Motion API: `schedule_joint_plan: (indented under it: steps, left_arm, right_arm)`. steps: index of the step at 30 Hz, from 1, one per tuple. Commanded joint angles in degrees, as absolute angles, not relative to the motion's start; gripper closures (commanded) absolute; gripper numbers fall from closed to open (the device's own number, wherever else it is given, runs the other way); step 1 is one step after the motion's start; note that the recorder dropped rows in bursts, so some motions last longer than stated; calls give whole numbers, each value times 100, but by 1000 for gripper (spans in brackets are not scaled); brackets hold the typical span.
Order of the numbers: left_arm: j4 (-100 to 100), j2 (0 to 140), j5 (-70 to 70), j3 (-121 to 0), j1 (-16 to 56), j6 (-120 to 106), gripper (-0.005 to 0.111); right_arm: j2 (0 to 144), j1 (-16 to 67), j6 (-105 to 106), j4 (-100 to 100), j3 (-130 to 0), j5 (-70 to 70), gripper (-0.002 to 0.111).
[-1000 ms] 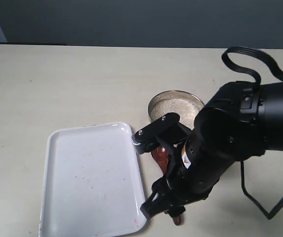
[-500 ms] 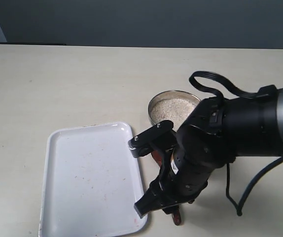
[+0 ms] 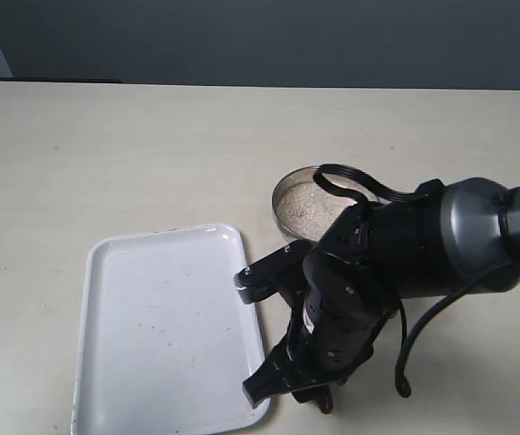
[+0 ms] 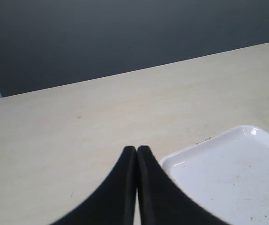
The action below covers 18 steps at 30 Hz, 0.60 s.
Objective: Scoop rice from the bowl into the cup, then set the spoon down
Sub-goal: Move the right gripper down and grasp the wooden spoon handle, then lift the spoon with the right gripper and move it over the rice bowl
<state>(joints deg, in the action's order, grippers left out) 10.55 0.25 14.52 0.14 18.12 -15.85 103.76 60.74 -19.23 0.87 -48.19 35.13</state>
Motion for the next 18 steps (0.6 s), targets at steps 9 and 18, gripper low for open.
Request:
schedule_joint_plan:
  steps: [9, 18]
  left_arm:
    - [1043, 0, 1368, 0, 1838, -1558, 106]
    - [1043, 0, 1368, 0, 1838, -1558, 106]
  right_arm:
    - [10367, 6072, -1763, 257, -4822, 4087, 108]
    - [9681, 6061, -1763, 369, -4831, 4213, 108]
